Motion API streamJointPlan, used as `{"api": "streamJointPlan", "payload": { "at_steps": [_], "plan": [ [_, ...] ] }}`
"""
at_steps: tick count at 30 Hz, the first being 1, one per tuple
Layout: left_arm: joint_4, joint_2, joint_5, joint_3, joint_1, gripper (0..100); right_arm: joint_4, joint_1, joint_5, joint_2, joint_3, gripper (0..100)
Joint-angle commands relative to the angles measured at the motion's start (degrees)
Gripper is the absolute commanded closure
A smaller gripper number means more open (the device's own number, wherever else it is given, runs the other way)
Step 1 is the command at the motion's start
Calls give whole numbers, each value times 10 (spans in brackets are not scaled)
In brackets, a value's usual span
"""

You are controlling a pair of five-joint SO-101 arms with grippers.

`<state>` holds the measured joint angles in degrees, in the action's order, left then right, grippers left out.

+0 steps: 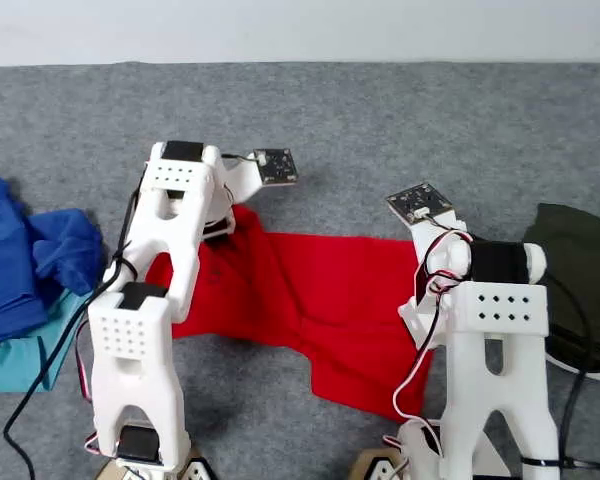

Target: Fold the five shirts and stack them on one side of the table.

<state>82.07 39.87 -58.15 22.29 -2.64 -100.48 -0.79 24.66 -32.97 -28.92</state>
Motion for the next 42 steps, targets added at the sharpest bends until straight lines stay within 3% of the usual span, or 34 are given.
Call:
{"api": "streamJointPlan", "payload": {
  "at_steps": [1,5,10,13,17,21,25,36,42],
  "plan": [
    [-7,4,-6,9,-4,863,-7,6,-4,-17,4,747],
    [-7,11,-4,31,-3,873,-7,6,-4,-17,4,747],
    [-4,9,-4,33,-7,997,-7,6,-4,-17,4,747],
    [6,4,-4,33,-9,994,-7,6,-4,-17,4,747],
    [66,4,-4,73,-11,994,-7,6,-4,-17,4,747],
    [182,4,-7,150,-10,995,-7,5,-5,-20,4,747],
    [186,-16,-4,154,16,995,-8,5,-5,-22,4,747],
    [186,-266,-90,-150,49,995,-7,4,-4,-22,6,747],
    [186,-361,-117,-247,113,995,-8,4,-4,-22,6,747]
  ]
}}
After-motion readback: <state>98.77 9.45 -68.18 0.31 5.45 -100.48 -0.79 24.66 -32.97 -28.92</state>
